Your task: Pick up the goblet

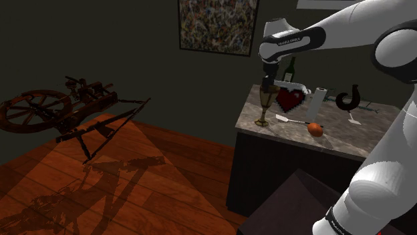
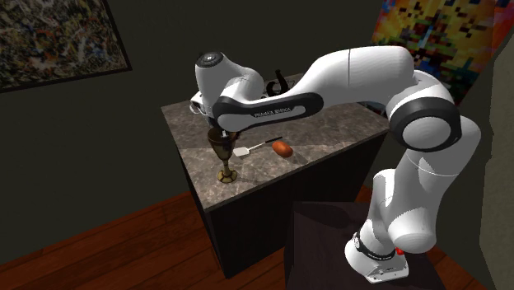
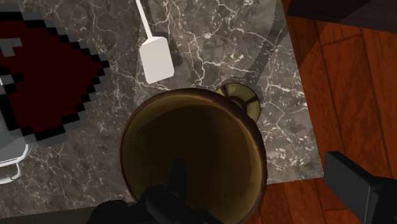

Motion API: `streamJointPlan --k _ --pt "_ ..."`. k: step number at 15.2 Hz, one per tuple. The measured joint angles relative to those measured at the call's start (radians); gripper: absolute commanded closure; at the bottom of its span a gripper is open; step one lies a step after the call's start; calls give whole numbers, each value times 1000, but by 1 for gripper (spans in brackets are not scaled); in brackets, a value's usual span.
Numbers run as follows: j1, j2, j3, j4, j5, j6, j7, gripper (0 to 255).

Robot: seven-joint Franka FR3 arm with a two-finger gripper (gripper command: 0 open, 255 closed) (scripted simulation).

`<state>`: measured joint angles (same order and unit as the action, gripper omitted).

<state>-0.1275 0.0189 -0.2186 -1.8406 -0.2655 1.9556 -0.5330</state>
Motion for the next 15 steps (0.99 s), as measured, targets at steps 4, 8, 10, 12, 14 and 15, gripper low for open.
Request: streamJointPlan --k 4,8,10,12,14,15 --pt "-1 14 -1 -32 -4 45 10 0" --pt "-2 18 -2 -60 -7 77 16 255" --pt "-2 18 -2 -62 -7 80 17 255" --pt "-2 17 -2 -63 -8 80 17 255" --pt "-2 17 -2 -62 -8 80 17 255" --pt "-2 17 -2 -62 -8 80 17 255"
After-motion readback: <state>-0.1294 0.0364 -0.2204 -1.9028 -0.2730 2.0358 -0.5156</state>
